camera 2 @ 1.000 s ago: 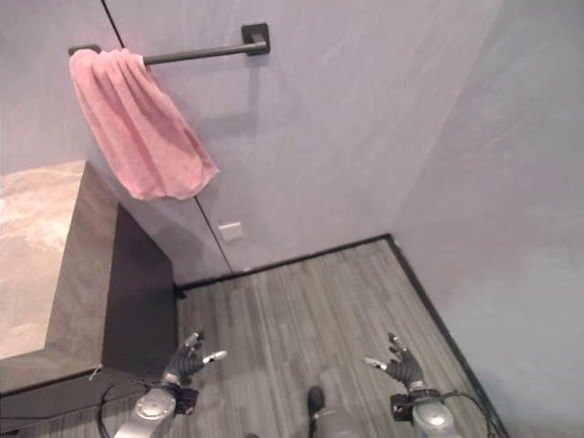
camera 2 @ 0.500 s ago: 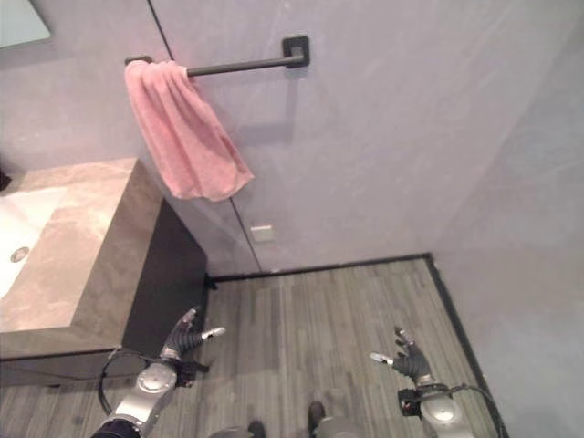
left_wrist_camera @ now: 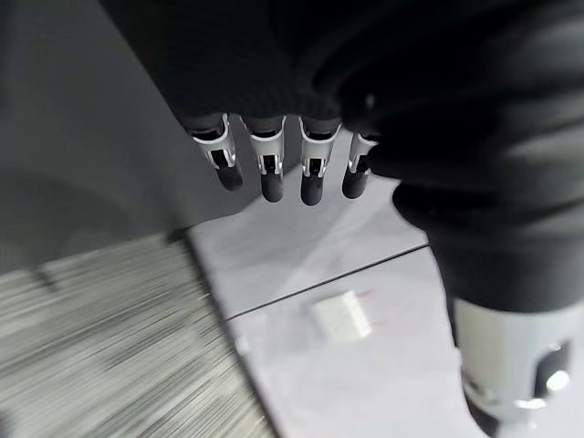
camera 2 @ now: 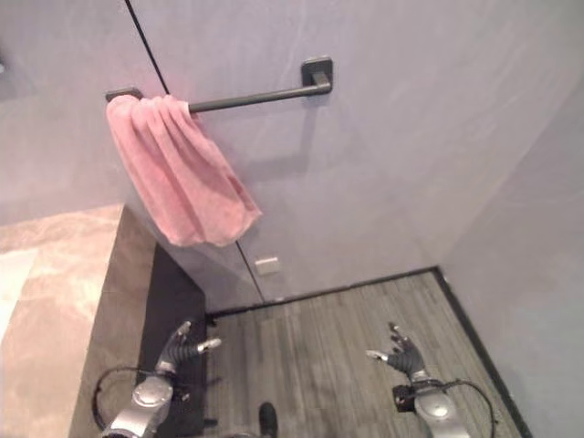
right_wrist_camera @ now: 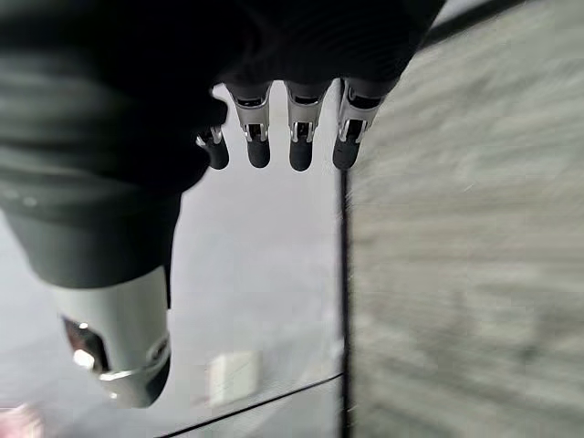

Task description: Put brush and paste in cup on sink, flatten towel.

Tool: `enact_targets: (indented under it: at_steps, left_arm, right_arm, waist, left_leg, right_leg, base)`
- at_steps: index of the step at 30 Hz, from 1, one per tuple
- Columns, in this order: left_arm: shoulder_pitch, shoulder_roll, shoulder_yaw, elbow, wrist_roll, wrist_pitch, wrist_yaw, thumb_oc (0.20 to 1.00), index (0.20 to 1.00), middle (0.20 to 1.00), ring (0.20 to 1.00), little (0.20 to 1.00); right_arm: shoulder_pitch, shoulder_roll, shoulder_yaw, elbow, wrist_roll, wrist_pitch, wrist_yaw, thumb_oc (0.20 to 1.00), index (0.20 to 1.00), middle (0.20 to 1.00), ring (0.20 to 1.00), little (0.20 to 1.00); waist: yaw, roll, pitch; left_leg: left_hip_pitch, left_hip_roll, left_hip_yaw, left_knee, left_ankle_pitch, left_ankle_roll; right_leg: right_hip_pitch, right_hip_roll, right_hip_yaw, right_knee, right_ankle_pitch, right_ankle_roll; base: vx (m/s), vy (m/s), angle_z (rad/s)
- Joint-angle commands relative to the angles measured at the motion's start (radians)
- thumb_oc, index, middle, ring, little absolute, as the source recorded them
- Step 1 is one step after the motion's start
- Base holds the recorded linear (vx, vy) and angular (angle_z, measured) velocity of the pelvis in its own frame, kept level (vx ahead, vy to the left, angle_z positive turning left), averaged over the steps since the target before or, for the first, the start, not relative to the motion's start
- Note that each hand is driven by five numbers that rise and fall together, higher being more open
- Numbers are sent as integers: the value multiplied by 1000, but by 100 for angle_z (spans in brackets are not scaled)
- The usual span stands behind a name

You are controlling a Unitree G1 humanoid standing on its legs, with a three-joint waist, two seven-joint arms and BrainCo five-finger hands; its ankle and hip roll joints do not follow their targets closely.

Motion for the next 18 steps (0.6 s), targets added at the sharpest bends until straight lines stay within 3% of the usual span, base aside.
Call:
enact_targets:
  at_steps: [1,2,3,4,5,7,9,10,11,14,18]
  left_arm:
    - [18,65,56,-54,19,-35,16,1000,1000,1000,1000,1000]
    - [23,73,56,-70,29,-32,12,1000,1000,1000,1000,1000]
    - [18,73,50,-58,36,-31,1,1000,1000,1000,1000,1000]
    - [13,73,47,-55,41,-30,1,1000,1000,1000,1000,1000]
    - [9,71,46,-50,43,-32,3,1000,1000,1000,1000,1000]
    - [9,68,44,-46,39,-33,1,1000,1000,1000,1000,1000]
    - [4,54,35,-41,29,-35,-7,1000,1000,1000,1000,1000]
    - [-4,66,27,-41,59,-32,26,1000,1000,1000,1000,1000]
    - [-5,65,26,-41,60,-32,27,1000,1000,1000,1000,1000]
    - [0,25,1,-11,43,-37,3,1000,1000,1000,1000,1000]
    - [33,6,10,-17,10,-35,-6,1000,1000,1000,1000,1000]
  right_arm:
    - [-46,1,27,-65,35,-46,3,1000,1000,1000,1000,1000]
    - [-41,-1,34,-70,30,-47,9,1000,1000,1000,1000,1000]
    - [-18,-1,35,-86,34,-45,30,1000,1000,1000,1000,1000]
    - [-13,-4,34,-88,33,-44,28,1000,1000,1000,1000,1000]
    - [-9,-6,32,-91,35,-48,27,1000,1000,1000,1000,1000]
    - [-6,-8,30,-87,37,-49,26,1000,1000,1000,1000,1000]
    - [0,-11,19,-67,50,-49,20,1000,1000,1000,1000,1000]
    - [6,-35,12,-58,-5,-45,-12,1000,1000,1000,1000,1000]
    - [7,-34,12,-58,-6,-45,-14,1000,1000,1000,1000,1000]
    - [11,-22,15,-31,33,-43,4,1000,1000,1000,1000,1000]
    - [5,-40,10,-22,13,-32,-1,1000,1000,1000,1000,1000]
  waist:
    - [16,-10,-19]
    - [6,-4,-10]
    - [-21,1,-2]
    - [-31,6,4]
    - [-40,12,10]
    - [-51,14,14]
    - [-84,-3,14]
    - [-87,-19,18]
    - [-89,-17,22]
    - [-72,-50,8]
    - [-52,-55,-25]
  left_leg:
    - [-112,16,25,159,-9,-35]
    - [-93,10,20,153,-13,-33]
    - [-42,-6,-13,116,-13,-23]
    - [-21,-7,-11,97,-11,-22]
    - [8,-5,-5,75,-9,-26]
    - [36,-5,-9,60,-14,-29]
    - [73,-18,-40,68,-47,-40]
    - [81,-18,-46,84,-64,-47]
    - [85,-16,-49,87,-67,-47]
    - [70,-14,-68,153,-58,-60]
    - [84,-10,-81,118,-50,-64]
  right_leg:
    - [-83,-77,-34,256,261,59]
    - [-93,-53,-29,285,276,60]
    - [-156,37,-7,337,259,51]
    - [-196,46,-28,348,245,48]
    - [-241,36,-73,337,222,41]
    - [-255,30,-94,290,209,38]
    - [-300,55,-27,106,218,47]
    - [-279,46,-21,16,225,50]
    - [-268,47,-25,7,228,50]
    - [-181,60,-2,-41,224,43]
    - [-132,65,-21,-108,222,32]
  base:
    - [133,173,-45]
    - [232,201,-31]
    - [251,178,4]
    - [264,160,35]
    - [173,56,32]
    - [174,-16,3]
    - [301,-134,13]
    - [208,-118,27]
    - [145,-100,44]
    - [91,-142,46]
    - [103,-115,9]
